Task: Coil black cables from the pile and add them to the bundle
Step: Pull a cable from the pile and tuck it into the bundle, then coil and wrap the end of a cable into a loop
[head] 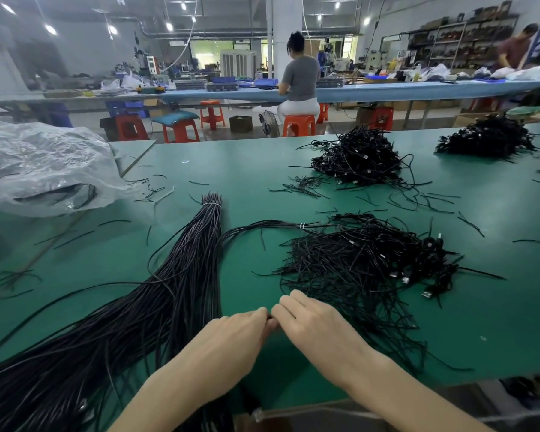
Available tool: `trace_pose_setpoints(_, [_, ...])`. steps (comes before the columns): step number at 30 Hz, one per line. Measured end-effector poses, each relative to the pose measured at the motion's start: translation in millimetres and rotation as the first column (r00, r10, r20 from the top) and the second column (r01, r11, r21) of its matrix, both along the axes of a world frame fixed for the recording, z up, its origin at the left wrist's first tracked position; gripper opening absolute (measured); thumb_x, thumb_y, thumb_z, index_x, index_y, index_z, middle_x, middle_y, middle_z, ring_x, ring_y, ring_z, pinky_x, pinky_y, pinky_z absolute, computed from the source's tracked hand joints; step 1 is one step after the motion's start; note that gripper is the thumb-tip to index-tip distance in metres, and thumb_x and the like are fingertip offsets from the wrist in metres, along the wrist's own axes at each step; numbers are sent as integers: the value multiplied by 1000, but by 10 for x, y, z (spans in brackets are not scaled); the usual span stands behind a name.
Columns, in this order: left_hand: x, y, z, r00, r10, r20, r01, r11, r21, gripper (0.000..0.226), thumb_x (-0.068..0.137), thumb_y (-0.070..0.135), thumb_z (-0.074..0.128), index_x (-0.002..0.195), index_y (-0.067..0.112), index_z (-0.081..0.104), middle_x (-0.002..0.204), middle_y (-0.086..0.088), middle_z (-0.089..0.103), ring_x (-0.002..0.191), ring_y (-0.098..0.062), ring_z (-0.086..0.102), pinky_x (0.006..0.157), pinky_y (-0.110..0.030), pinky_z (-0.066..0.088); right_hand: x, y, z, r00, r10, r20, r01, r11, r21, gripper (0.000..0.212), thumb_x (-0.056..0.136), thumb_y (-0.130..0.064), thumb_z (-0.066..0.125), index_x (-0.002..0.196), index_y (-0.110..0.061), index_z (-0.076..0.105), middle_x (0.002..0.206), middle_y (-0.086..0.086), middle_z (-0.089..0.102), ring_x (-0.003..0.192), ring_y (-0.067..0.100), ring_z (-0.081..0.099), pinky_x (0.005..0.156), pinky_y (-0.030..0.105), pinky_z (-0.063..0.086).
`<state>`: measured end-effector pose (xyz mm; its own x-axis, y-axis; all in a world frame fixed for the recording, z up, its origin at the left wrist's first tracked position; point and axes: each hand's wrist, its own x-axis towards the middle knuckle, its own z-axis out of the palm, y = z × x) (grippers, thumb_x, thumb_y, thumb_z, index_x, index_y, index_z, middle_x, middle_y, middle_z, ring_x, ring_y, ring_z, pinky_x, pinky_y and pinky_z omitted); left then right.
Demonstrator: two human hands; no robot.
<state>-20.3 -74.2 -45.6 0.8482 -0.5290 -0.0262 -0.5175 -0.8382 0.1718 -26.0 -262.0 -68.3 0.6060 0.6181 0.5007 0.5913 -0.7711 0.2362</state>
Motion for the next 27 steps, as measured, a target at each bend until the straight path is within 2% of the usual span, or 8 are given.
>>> trace_pose_setpoints(3, [28, -11, -94, 999, 31, -27, -35, 986, -162, 33, 109, 46, 19, 86, 28, 33, 73, 7, 47, 64, -21, 49, 65, -40, 42, 58, -15, -20, 1000, -25, 7, 26, 997, -70, 18, 84, -7, 61, 97, -18, 63, 88, -4, 59, 81, 17, 58, 69, 28, 50])
trace_pose_setpoints(5, [107, -8, -145, 998, 60, -37, -67, 965, -253, 37, 109, 47, 22, 85, 23, 35, 72, 5, 50, 65, -24, 50, 67, -44, 42, 109, -41, -3, 995, -103, 15, 104, 991, -79, 25, 93, -25, 68, 116, -16, 65, 101, -2, 64, 94, 20, 62, 80, 32, 51])
trace_pose_setpoints(8, [328, 68, -205, 985, 171, -34, -167, 874, -455, 49, 100, 56, 19, 78, 18, 40, 66, 2, 50, 60, -19, 48, 62, -39, 31, 184, -156, 31, 958, -286, 29, 283, 956, 74, 62, 89, -38, 75, 141, -10, 56, 129, 5, 61, 120, 25, 58, 103, 43, 42])
trace_pose_setpoints(11, [555, 116, -312, 956, 288, -63, -271, 775, -571, 53, 104, 50, 23, 77, 9, 44, 66, 1, 47, 58, -15, 41, 60, -35, 29, 279, -335, 75, 882, -469, -46, 464, 847, 257, 65, 91, -25, 75, 146, -6, 47, 139, 14, 50, 130, 32, 46, 109, 49, 35])
trace_pose_setpoints(13, [630, 92, -404, 938, 326, -114, -327, 732, -597, 52, 109, 44, 26, 78, 8, 45, 69, -1, 45, 62, -16, 41, 60, -34, 31, 352, -464, 78, 801, -547, -244, 598, 713, 366, 61, 96, -24, 69, 147, -5, 42, 140, 15, 46, 131, 32, 41, 109, 48, 34])
trace_pose_setpoints(18, [654, 57, -483, 926, 328, -186, -363, 636, -681, 47, 111, 40, 28, 72, 18, 43, 66, 3, 42, 59, -17, 39, 59, -36, 32, 436, -651, -103, 609, -621, -493, 785, 561, 262, 25, 105, -36, 54, 119, -16, 61, 123, 8, 57, 118, 29, 44, 98, 42, 31])
trace_pose_setpoints(23, [630, 55, -461, 924, 291, -250, -381, 619, -687, 47, 111, 40, 28, 74, 18, 45, 67, 2, 43, 61, -19, 39, 62, -39, 33, 508, -669, -67, 622, -525, -581, 780, 474, 408, 11, 101, -27, 63, 100, -17, 68, 109, 4, 65, 116, 31, 48, 99, 45, 30])
trace_pose_setpoints(27, [649, 53, -471, 917, 290, -274, -397, 610, -686, 47, 111, 41, 28, 76, 16, 46, 70, 0, 45, 65, -22, 41, 65, -41, 35, 528, -679, 1, 728, -422, -539, 685, 450, 573, 8, 99, -25, 65, 92, -22, 65, 100, -4, 60, 111, 25, 46, 95, 39, 25])
